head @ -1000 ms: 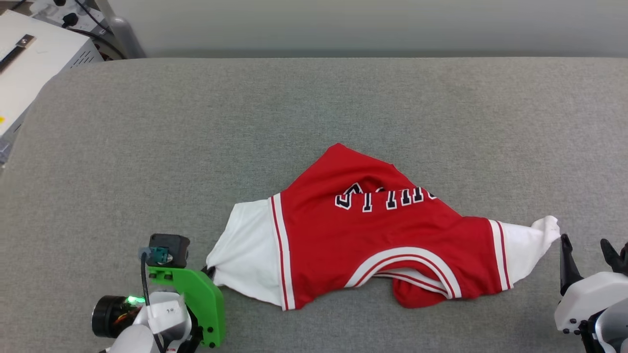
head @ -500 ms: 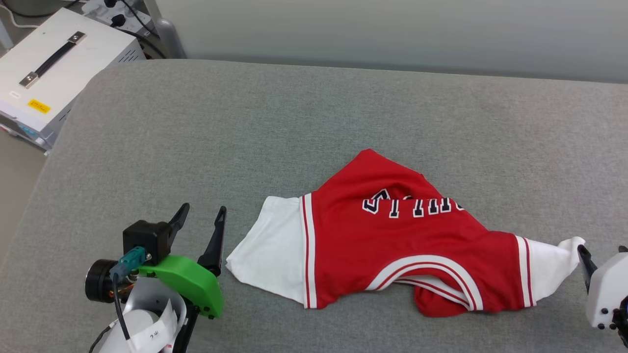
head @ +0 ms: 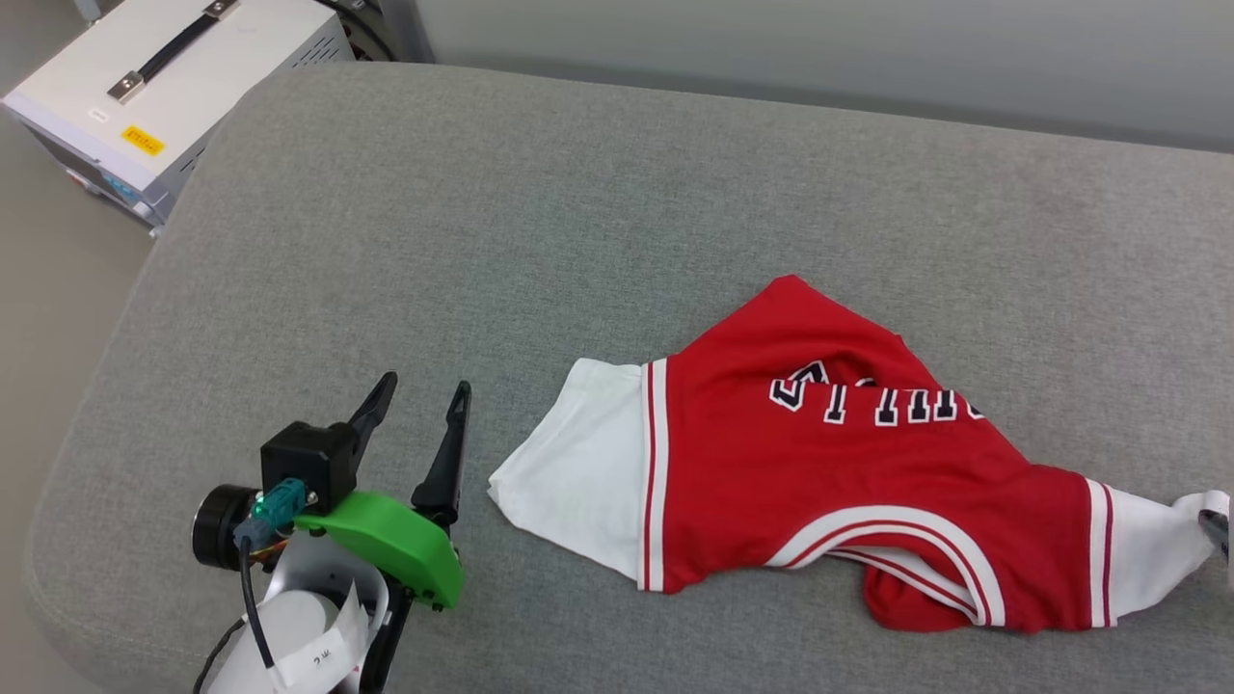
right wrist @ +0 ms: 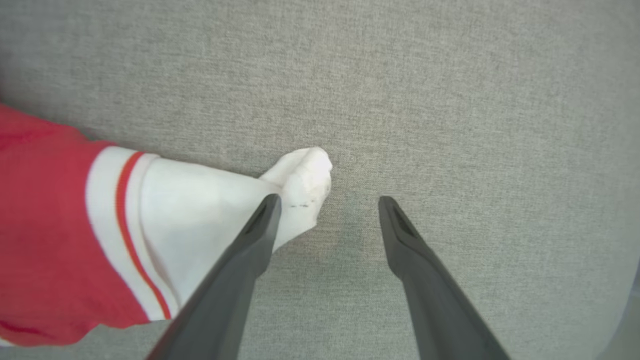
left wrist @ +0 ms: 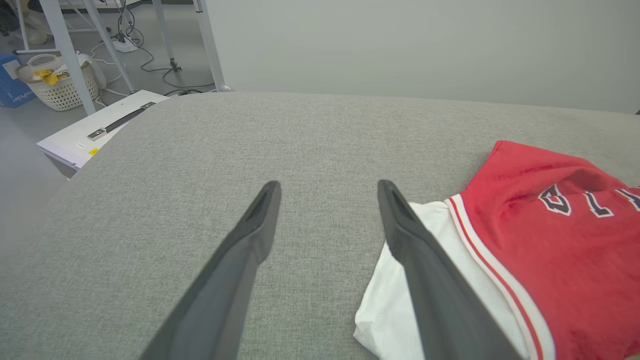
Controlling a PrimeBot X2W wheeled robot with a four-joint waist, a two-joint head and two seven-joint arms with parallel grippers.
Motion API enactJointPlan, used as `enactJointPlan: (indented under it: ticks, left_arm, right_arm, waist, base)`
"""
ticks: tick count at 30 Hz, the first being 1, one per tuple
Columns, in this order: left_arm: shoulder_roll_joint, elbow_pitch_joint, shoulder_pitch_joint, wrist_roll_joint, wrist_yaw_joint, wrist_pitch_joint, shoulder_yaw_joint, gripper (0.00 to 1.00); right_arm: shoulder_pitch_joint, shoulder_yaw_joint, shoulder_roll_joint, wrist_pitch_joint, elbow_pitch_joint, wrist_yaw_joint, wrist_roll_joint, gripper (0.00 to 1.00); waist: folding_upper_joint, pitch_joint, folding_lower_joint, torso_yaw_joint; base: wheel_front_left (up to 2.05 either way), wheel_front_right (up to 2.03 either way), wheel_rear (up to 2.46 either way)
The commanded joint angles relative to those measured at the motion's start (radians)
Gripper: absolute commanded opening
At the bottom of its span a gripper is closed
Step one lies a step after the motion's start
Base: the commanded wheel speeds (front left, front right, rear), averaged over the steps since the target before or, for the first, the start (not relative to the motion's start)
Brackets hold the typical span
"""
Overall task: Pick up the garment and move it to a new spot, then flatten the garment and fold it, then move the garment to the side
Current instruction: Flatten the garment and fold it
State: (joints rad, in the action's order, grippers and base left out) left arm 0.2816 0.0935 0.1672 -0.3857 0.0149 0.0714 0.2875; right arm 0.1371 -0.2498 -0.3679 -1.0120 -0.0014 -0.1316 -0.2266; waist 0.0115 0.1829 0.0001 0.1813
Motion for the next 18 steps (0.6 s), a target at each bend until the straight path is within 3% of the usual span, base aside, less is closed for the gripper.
enactJointPlan:
  ticks: [1, 10, 11, 12, 13, 18]
  left_arm:
    - [-0.003, 0.006, 0.015, 0.020, 0.005, 0.010, 0.002, 1.00]
    - [-0.008, 0.035, 0.040, 0.017, 0.008, 0.025, 0.013, 1.00]
    - [-0.008, 0.036, 0.042, 0.016, 0.009, 0.023, 0.014, 1.00]
    - [-0.008, 0.038, 0.044, 0.016, 0.009, 0.022, 0.016, 1.00]
    - [-0.007, 0.039, 0.045, 0.016, 0.009, 0.022, 0.016, 1.00]
    - [-0.001, 0.049, 0.041, 0.013, 0.007, 0.015, 0.019, 1.00]
  right_arm:
    - [0.019, 0.000, -0.003, -0.011, 0.015, 0.001, -0.011, 1.00]
    - [0.017, 0.040, -0.005, 0.004, 0.086, 0.001, -0.054, 1.00]
    - [0.015, 0.042, -0.007, 0.010, 0.092, 0.001, -0.056, 0.71]
    - [0.014, 0.045, -0.012, 0.022, 0.097, 0.001, -0.053, 0.24]
    - [0.014, 0.046, -0.016, 0.036, 0.100, 0.001, -0.048, 0.00]
    - [0.013, 0.038, -0.019, 0.114, 0.110, 0.001, -0.033, 0.00]
  waist:
    - [-0.0115, 0.025, -0.0001, 0.023]
    - [-0.0115, 0.058, -0.0001, 0.036]
    - [-0.0115, 0.059, -0.0001, 0.035]
    - [-0.0115, 0.061, -0.0001, 0.034]
    - [-0.0115, 0.061, -0.0001, 0.032]
    - [-0.0115, 0.041, -0.0001, 0.016]
  base:
    - [0.00, 0.00, 0.00]
    - [0.00, 0.00, 0.00]
    - [0.00, 0.00, 0.00]
    - [0.00, 0.00, 0.00]
    - [0.00, 0.00, 0.00]
    - [0.00, 0.00, 0.00]
